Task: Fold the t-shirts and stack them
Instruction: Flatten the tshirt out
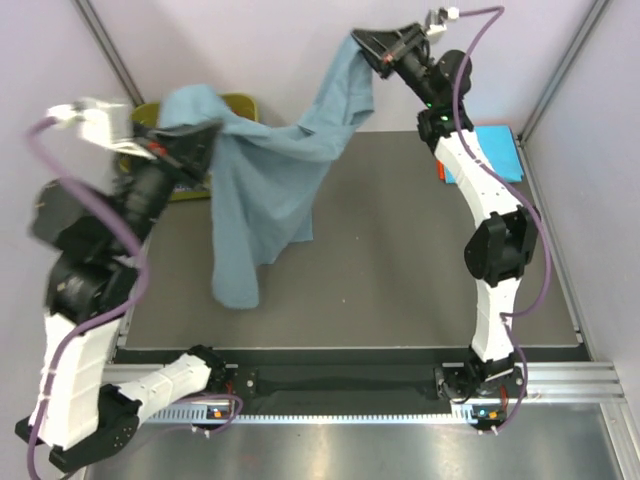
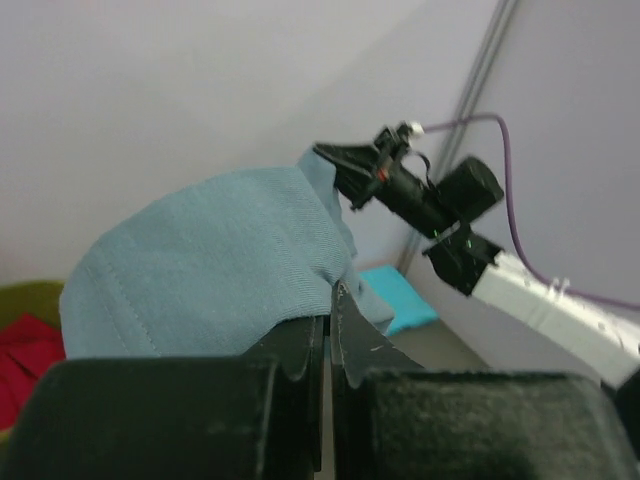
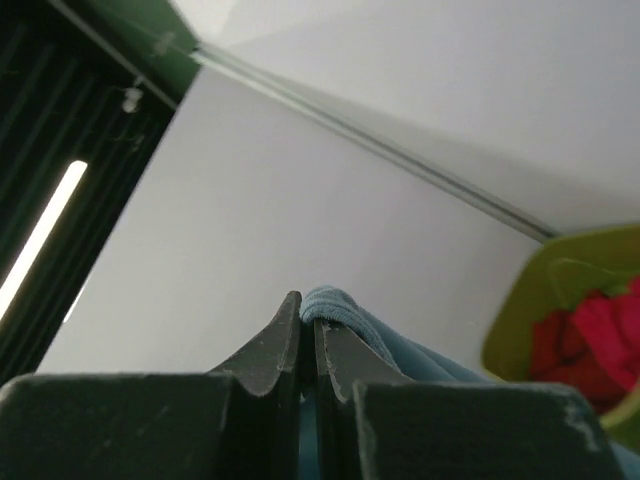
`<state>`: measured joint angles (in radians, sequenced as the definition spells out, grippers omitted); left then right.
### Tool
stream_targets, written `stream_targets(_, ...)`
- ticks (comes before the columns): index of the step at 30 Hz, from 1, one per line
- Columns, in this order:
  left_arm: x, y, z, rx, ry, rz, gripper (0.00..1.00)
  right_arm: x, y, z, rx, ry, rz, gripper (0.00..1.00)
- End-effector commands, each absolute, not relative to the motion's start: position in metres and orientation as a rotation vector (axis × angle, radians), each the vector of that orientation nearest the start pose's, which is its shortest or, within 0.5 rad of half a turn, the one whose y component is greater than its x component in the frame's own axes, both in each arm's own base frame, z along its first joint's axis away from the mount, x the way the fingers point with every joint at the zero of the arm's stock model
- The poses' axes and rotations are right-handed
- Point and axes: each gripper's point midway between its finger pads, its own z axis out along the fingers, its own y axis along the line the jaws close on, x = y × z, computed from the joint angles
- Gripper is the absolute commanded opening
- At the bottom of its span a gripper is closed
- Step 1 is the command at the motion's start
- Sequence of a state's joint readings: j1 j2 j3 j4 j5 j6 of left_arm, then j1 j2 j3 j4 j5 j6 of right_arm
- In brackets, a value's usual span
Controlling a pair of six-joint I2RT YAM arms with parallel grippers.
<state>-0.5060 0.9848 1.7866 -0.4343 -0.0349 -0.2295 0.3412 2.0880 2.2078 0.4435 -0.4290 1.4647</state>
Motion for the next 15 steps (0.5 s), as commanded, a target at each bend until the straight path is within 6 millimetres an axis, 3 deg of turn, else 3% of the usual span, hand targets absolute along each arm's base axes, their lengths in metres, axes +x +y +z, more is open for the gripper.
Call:
stream_targets(1, 0.242, -0.183, 0.554, 0.277, 1.321, -0.805, 0.0, 0.511, 0.261, 0.511, 0.213, 1.358, 1.743, 0.0)
stream_targets(2, 0.249, -0.192, 0.536, 0.289, 1.368, -0.821, 0.0, 0.517, 0.249, 0.493, 0.211, 1.415, 1.71, 0.0)
stream_targets(3, 0.258, -0.209, 0.498, 0.319, 1.457, -0.845, 0.0, 0.522, 0.245, 0.468, 0.234, 1.49, 1.676, 0.0)
stream_targets(5, 0.267, -0.228, 0.459, 0.338, 1.522, -0.827, 0.0, 0.536, 0.227, 0.403, 0.322, 1.695, 1.562, 0.0)
stream_targets(6, 0.265, -0.248, 0.412, 0.389, 1.609, -0.834, 0.0, 0.535, 0.22, 0.389, 0.337, 1.741, 1.527, 0.0)
stream_targets(7, 0.263, -0.257, 0.393, 0.4, 1.641, -0.851, 0.0, 0.535, 0.211, 0.361, 0.343, 1.83, 1.453, 0.0)
stream_targets(8, 0.262, -0.267, 0.361, 0.418, 1.692, -0.87, 0.0, 0.535, 0.195, 0.337, 0.388, 1.892, 1.386, 0.0)
stream_targets(11, 0.238, -0.304, 0.306, 0.474, 1.798, -0.917, 0.0, 0.529, 0.155, 0.27, 0.468, 2.079, 1.174, 0.0)
stream_targets(12, 0.217, -0.322, 0.294, 0.536, 1.817, -0.951, 0.0, 0.526, 0.147, 0.257, 0.478, 2.114, 1.143, 0.0)
stream_targets(14, 0.2, -0.343, 0.263, 0.61, 1.884, -0.944, 0.0, 0.516, 0.125, 0.226, 0.504, 2.198, 1.058, 0.0)
stream_targets(15, 0.177, -0.359, 0.255, 0.685, 1.897, -0.976, 0.0, 0.513, 0.122, 0.22, 0.497, 2.218, 1.033, 0.0)
